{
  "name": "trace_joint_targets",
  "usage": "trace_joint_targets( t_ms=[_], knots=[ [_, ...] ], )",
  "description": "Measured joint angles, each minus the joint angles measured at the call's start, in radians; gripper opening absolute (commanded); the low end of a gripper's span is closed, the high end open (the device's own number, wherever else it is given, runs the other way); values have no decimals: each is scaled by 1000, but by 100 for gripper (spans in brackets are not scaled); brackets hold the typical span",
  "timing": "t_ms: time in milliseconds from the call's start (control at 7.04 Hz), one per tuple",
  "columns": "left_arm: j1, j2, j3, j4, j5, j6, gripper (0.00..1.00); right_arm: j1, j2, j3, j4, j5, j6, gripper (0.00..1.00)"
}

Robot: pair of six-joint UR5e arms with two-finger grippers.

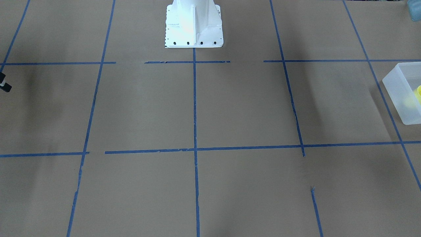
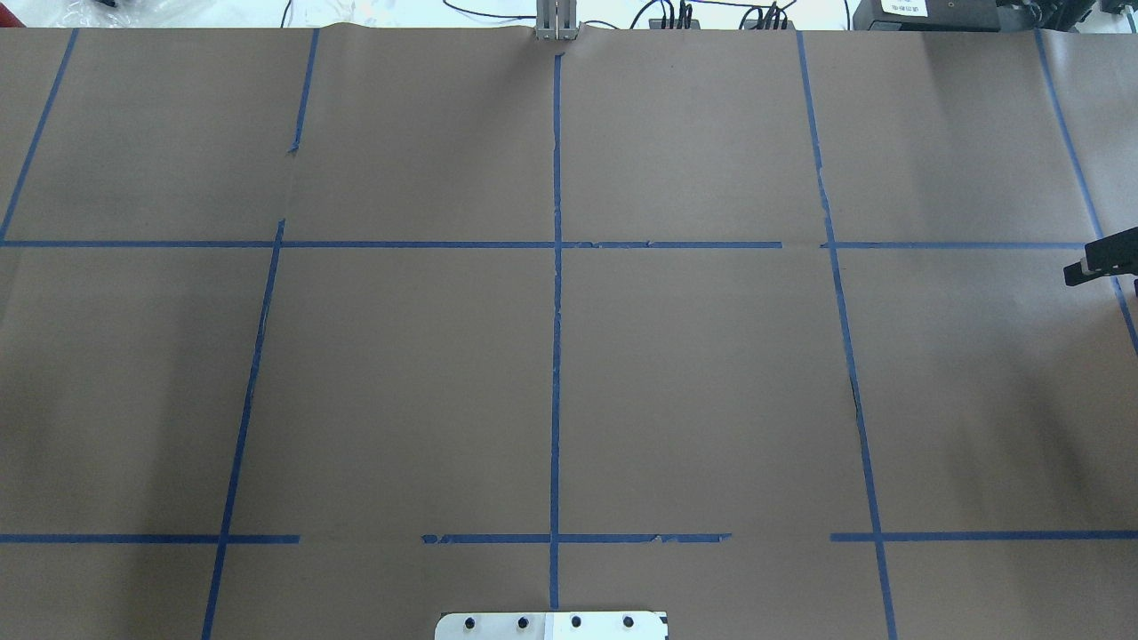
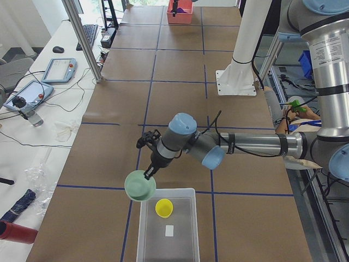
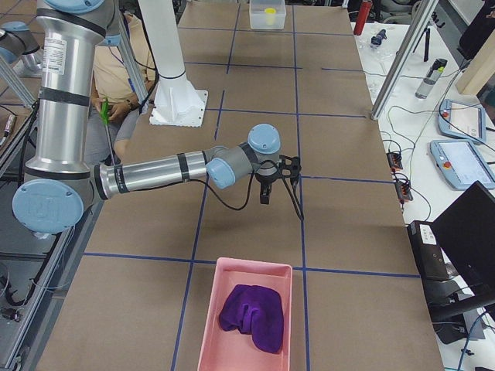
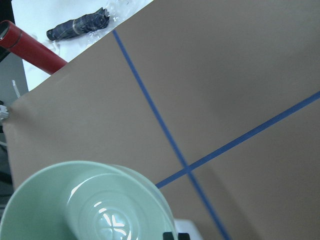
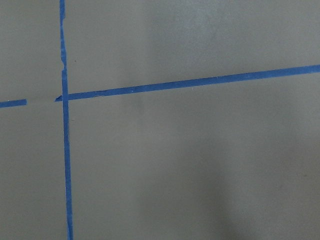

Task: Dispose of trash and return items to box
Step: 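Lower green bowl with left gripper into the clear box beside cup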

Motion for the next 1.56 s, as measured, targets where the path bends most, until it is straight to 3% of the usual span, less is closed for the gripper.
trace_joint_targets(
  t_ms=[284, 710, 852, 994, 1136, 1278, 1420, 1562],
  knots=[
    [-52, -5, 173, -5, -75, 39, 0, -10, 4, 0, 0, -2, -1, 100],
    [-59, -96, 382, -15, -97, 110, 1, -14, 7, 5, 1, -2, 0, 100],
    [-59, -118, 415, -16, -98, 118, 7, -15, 7, 6, 1, -2, 0, 100],
    [-59, -132, 432, -16, -100, 115, 27, -15, 7, 6, 1, -2, 0, 100],
    [-58, -138, 443, -17, -112, 113, 32, -14, 7, 6, 2, -2, 0, 100],
    [-58, -139, 449, -17, -132, 113, 79, -13, 6, 6, 3, -2, 0, 100],
    [-57, -138, 451, -17, -150, 113, 100, -12, 6, 6, 3, -2, 0, 100],
    [-57, -136, 445, -17, -191, 109, 100, -12, 5, 7, 3, -2, 0, 100]
  ],
)
